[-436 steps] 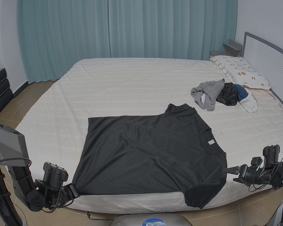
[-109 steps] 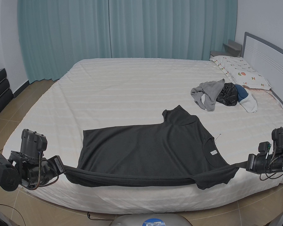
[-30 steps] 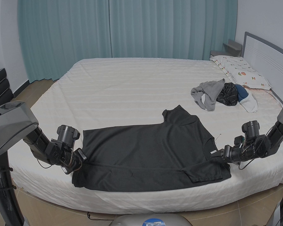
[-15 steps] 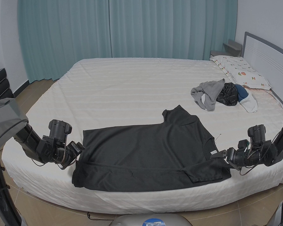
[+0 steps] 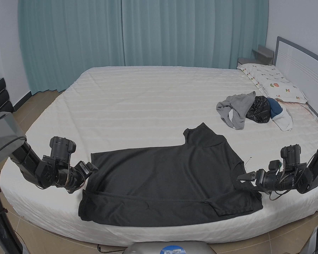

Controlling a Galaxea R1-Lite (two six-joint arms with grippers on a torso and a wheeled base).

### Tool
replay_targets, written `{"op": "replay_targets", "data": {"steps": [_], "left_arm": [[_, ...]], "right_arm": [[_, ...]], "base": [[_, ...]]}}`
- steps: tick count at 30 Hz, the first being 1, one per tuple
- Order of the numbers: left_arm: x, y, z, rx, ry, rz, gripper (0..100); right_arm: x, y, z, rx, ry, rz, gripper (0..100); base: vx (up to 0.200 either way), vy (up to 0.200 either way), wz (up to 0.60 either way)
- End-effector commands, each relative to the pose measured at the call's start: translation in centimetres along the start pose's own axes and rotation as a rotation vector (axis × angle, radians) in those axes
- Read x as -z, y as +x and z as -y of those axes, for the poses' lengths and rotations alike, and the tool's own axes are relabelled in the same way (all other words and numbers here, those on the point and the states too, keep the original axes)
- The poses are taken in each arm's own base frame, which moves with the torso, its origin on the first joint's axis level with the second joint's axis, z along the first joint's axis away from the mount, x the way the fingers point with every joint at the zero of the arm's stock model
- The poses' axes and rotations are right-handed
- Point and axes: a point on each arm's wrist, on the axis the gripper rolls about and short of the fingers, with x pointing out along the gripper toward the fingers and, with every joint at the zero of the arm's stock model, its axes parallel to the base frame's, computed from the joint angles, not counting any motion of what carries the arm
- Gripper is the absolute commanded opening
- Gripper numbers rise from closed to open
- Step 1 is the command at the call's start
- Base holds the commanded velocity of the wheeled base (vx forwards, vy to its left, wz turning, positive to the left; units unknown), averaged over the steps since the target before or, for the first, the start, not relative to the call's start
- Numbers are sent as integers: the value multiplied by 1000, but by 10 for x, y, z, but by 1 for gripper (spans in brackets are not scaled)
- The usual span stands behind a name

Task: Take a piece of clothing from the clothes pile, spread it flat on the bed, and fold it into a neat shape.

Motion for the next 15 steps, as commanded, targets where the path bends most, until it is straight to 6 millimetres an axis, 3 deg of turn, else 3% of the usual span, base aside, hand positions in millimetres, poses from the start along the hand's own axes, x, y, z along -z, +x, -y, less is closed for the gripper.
{"op": "replay_targets", "data": {"steps": [1, 9, 15], "left_arm": [[3, -12, -20, 34, 81, -87, 100], [-2, -14, -54, 148, 245, -196, 100], [2, -13, -60, 214, 297, -217, 100]], "right_arm": [[1, 2, 3, 3, 7, -11, 100], [4, 3, 3, 5, 9, -21, 100], [4, 4, 4, 7, 11, -23, 100]], "base": [[0, 0, 0], [0, 0, 0], [0, 0, 0]]}}
